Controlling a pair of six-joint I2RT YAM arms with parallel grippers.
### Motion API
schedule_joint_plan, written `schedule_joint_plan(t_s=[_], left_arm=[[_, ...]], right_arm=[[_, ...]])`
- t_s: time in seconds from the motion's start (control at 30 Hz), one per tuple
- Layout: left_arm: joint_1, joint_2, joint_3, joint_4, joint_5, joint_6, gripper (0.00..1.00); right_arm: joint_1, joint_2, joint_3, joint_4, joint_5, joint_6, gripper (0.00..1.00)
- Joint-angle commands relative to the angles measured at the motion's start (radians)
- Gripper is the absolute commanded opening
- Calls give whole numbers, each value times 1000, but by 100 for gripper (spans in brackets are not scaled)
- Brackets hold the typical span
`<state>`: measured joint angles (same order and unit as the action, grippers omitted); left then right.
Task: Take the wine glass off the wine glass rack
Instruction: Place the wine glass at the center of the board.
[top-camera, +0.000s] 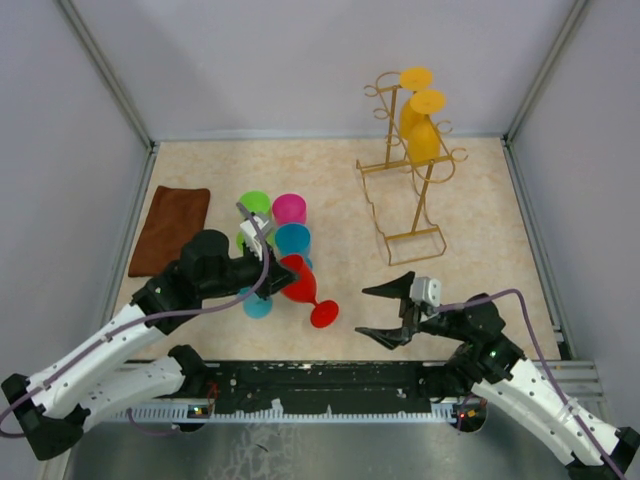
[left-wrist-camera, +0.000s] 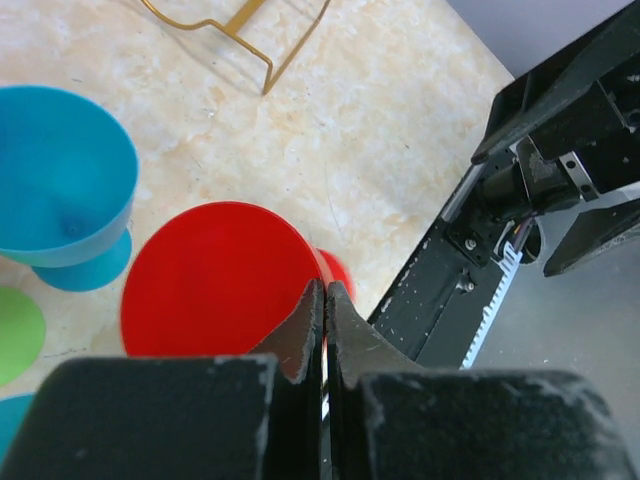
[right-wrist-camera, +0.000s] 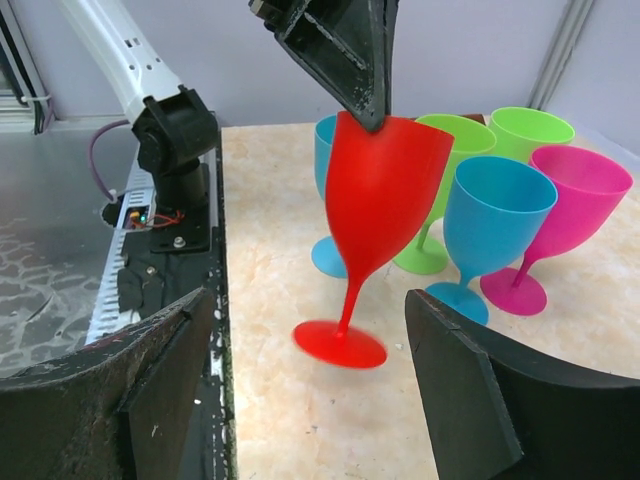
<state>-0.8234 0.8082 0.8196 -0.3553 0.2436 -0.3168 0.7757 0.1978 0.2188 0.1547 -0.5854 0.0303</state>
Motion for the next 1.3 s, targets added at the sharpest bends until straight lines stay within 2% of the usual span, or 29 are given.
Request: schedule_joint_plan(t_s=[0.0, 0.17, 0.43, 0.63, 1.13, 1.27], left_arm=[[-3, 19, -13, 4, -3, 5, 0], [-26, 76, -26, 9, -29, -4, 0], [-158, 125, -25, 9, -325, -15, 0], [-198, 102, -45, 49, -459, -10, 0], [-296, 232, 22, -31, -645, 6, 1], [-298, 218, 23, -25, -609, -3, 12]], right_arm=[[-7, -5, 42, 48, 30, -2, 77], [-7, 0, 50, 21, 69, -14, 77], [-7, -1, 54, 0, 117, -29, 78], [-7, -1, 54, -16, 158, -39, 79], [-6, -3, 57, -40, 206, -46, 79], [-5, -3, 59, -43, 209, -46, 80]])
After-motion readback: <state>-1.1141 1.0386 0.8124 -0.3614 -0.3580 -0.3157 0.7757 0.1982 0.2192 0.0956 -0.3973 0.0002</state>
